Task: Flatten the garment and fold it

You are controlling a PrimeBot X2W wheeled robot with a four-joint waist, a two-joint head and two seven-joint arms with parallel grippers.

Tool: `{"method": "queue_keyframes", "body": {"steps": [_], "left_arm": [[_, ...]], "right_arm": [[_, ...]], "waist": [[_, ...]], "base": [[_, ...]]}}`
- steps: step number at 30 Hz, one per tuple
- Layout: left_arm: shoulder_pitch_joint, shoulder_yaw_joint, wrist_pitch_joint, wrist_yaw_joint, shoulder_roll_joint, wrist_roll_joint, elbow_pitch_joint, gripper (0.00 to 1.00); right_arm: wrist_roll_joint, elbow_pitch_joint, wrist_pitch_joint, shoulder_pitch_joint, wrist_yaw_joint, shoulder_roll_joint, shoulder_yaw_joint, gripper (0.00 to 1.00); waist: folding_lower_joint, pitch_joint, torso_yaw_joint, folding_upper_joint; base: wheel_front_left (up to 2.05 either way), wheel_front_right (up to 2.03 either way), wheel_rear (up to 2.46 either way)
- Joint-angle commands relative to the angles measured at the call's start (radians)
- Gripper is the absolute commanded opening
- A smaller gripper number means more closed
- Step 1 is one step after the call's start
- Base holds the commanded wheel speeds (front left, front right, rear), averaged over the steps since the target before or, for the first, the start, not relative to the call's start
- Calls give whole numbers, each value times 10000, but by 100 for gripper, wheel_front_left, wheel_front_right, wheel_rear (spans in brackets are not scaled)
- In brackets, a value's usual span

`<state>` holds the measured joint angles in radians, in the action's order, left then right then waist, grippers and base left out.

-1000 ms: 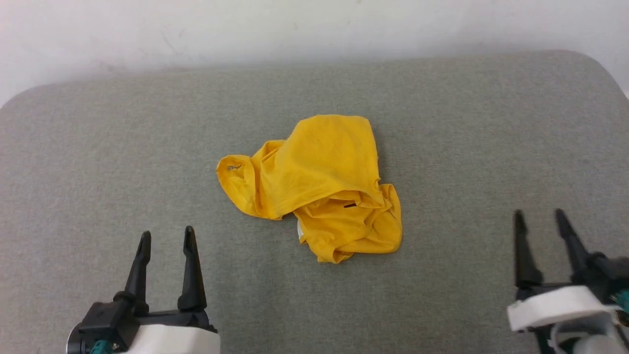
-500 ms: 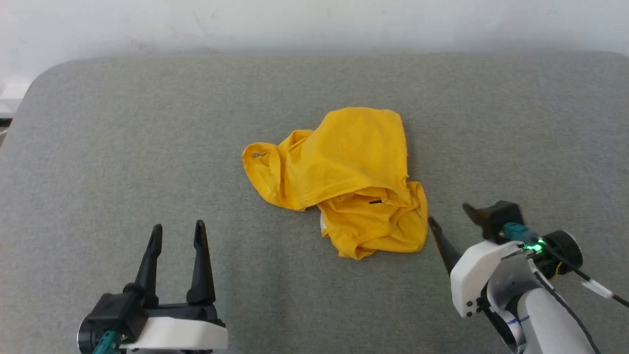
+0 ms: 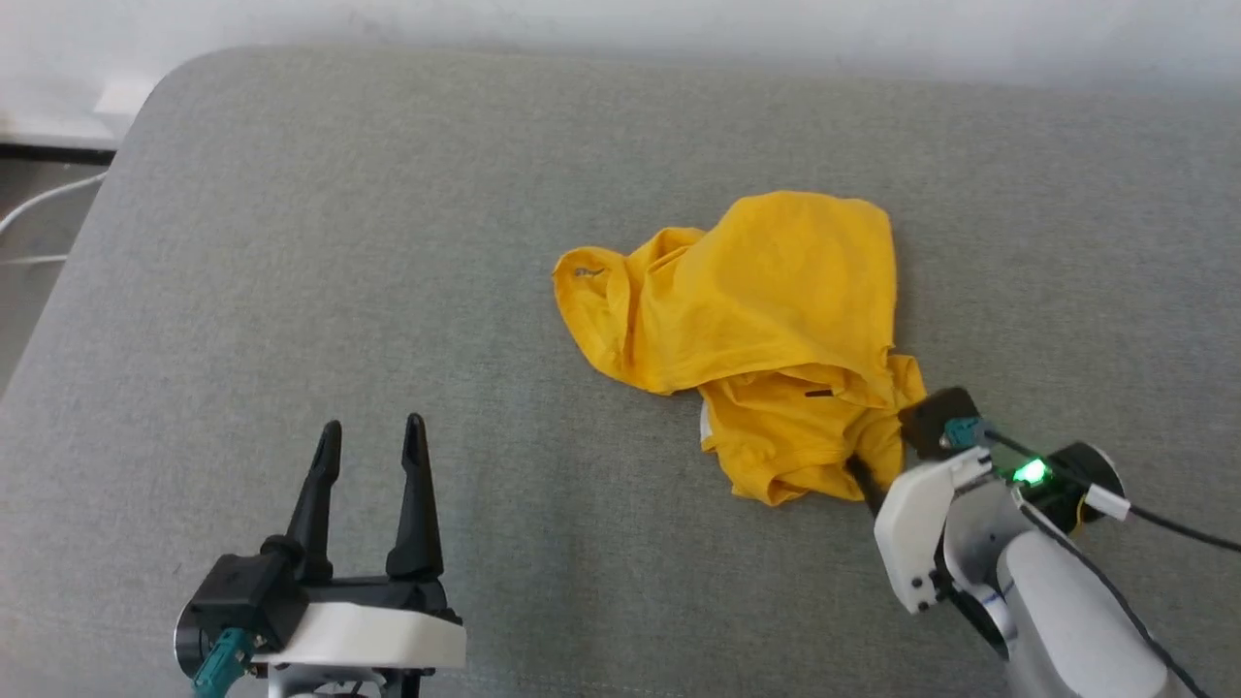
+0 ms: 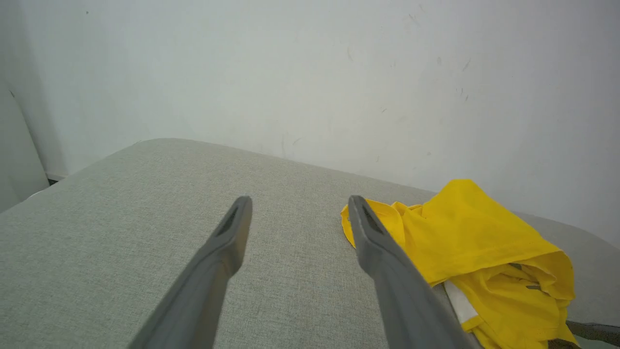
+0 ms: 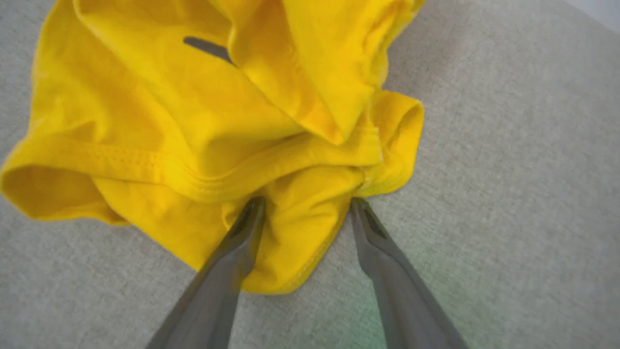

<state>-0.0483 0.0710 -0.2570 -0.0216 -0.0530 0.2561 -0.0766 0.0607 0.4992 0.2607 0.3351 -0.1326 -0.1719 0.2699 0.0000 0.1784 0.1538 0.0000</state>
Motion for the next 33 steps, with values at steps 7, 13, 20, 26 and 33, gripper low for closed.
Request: {"method": "queue_keyframes", "body": {"steps": [7, 13, 20, 26, 33], "left_arm": [[236, -23, -47, -155, 27, 179, 103, 100], [201, -67, -47, -212, 27, 172, 96, 100], [122, 24, -47, -259, 27, 197, 39, 100], [152, -11, -47, -199, 27, 211, 77, 100], [167, -118, -47, -133, 28, 130, 163, 100]], "right_arm": [[4, 581, -580, 583, 19, 311, -276, 0], [1446, -816, 64, 597, 19, 360, 419, 0], [3189, -3739, 2765, -1031, 19, -601, 1095, 0], [3077, -4787, 4176, -2901, 19, -1094, 712, 0], [2226, -4807, 3350, -3523, 19, -464, 243, 100]], "waist": [[0, 94, -34, 0], [0, -92, -437, 0], [0, -131, -753, 0], [0, -59, -793, 0], [0, -161, -851, 0]], "base": [[0, 0, 0], [0, 0, 0], [0, 0, 0], [0, 0, 0], [0, 0, 0]]}}
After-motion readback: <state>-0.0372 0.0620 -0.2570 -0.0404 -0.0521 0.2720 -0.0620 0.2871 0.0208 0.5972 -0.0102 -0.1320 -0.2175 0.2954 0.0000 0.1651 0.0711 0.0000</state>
